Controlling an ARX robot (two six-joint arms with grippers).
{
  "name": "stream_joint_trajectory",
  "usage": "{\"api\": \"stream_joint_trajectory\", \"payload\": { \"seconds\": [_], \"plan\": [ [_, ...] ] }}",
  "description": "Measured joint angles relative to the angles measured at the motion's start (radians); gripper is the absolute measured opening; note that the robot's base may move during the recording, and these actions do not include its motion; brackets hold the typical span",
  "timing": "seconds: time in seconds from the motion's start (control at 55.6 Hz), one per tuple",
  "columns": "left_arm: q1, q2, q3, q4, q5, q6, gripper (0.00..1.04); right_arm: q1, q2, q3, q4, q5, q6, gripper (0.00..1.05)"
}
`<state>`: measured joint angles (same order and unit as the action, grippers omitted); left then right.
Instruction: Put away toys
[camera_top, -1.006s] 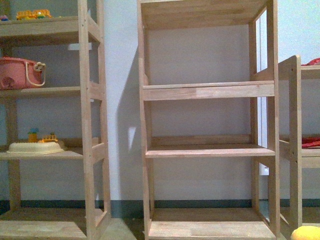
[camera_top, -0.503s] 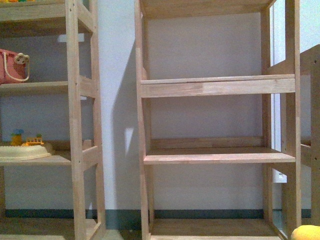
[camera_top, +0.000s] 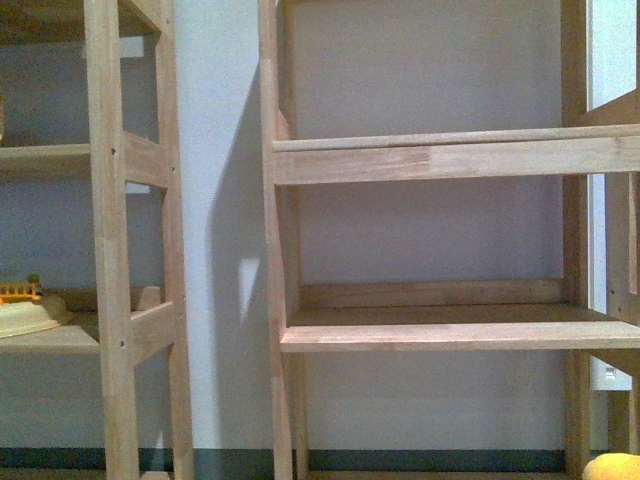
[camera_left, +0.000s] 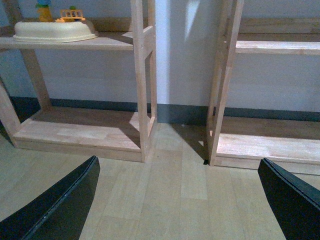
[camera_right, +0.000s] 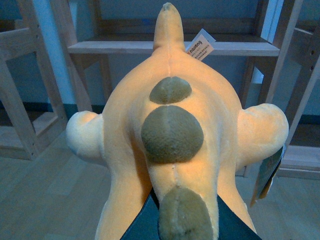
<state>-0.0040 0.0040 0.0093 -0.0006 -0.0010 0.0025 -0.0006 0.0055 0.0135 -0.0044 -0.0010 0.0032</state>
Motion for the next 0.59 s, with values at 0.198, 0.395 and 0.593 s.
{"api": "stream_joint_trajectory", "payload": {
  "seconds": [0.198, 0.395, 0.593],
  "plan": [
    [0.0, 0.0, 0.0, 0.0, 0.0, 0.0, 0.98, 0.0, 0.0, 0.0, 0.0, 0.0, 0.0, 0.06],
    [0.0, 0.0, 0.0, 0.0, 0.0, 0.0, 0.98, 0.0, 0.0, 0.0, 0.0, 0.0, 0.0, 0.06],
    [0.0, 0.0, 0.0, 0.0, 0.0, 0.0, 0.98, 0.0, 0.0, 0.0, 0.0, 0.0, 0.0, 0.06]
  ]
}}
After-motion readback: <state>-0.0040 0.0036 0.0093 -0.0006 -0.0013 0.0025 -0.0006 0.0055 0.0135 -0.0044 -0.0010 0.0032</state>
